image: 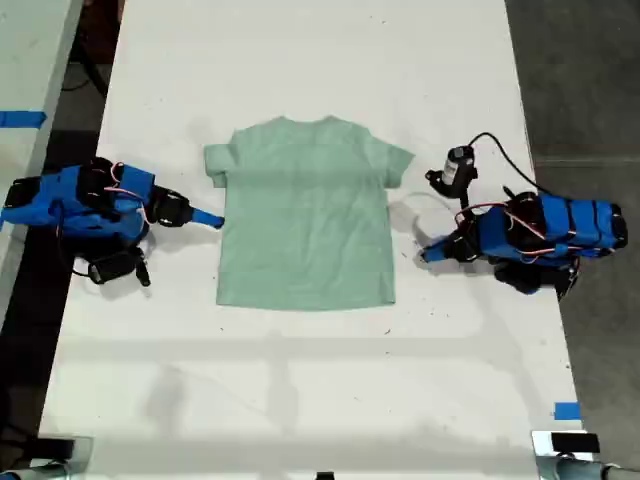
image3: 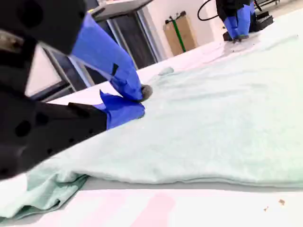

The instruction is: Fold t shirt

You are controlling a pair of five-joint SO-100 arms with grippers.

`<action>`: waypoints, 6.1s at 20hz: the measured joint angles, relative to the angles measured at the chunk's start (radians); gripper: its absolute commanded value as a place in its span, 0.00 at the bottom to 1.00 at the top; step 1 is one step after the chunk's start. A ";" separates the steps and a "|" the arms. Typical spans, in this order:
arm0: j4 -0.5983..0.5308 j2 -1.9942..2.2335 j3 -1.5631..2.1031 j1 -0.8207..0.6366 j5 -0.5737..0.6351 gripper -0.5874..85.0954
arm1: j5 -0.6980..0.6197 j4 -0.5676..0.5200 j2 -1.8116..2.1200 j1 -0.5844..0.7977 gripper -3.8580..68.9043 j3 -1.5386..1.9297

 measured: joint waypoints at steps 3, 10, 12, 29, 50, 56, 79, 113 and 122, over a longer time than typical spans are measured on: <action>0.000 0.000 0.000 -0.147 0.000 0.01 | 0.000 0.000 0.000 0.000 0.13 0.000; 0.000 0.000 0.000 -0.133 -0.020 0.01 | 0.098 0.000 0.000 0.014 0.13 0.000; 0.000 0.000 0.000 -0.144 -0.080 0.01 | 0.337 0.000 0.000 0.014 0.07 0.000; -0.006 0.009 0.000 -0.091 -0.738 0.15 | -0.032 -0.400 -1.381 0.851 0.41 -0.784; -0.003 0.009 0.000 -0.104 -0.667 0.07 | -0.150 -0.244 -2.031 0.578 0.05 -1.715; -0.002 0.009 0.000 -0.104 -0.689 0.11 | -0.106 -0.416 -2.175 0.341 0.11 -1.715; -0.201 0.009 0.000 -0.376 -0.061 0.00 | -0.012 -0.166 -0.097 0.428 0.06 -0.026; -0.189 0.009 0.000 -0.471 -0.002 0.00 | 0.101 -0.107 -0.002 0.365 0.06 -0.015; -0.186 0.009 0.000 -0.471 -0.002 0.00 | 0.115 -0.107 -0.002 0.371 0.06 -0.015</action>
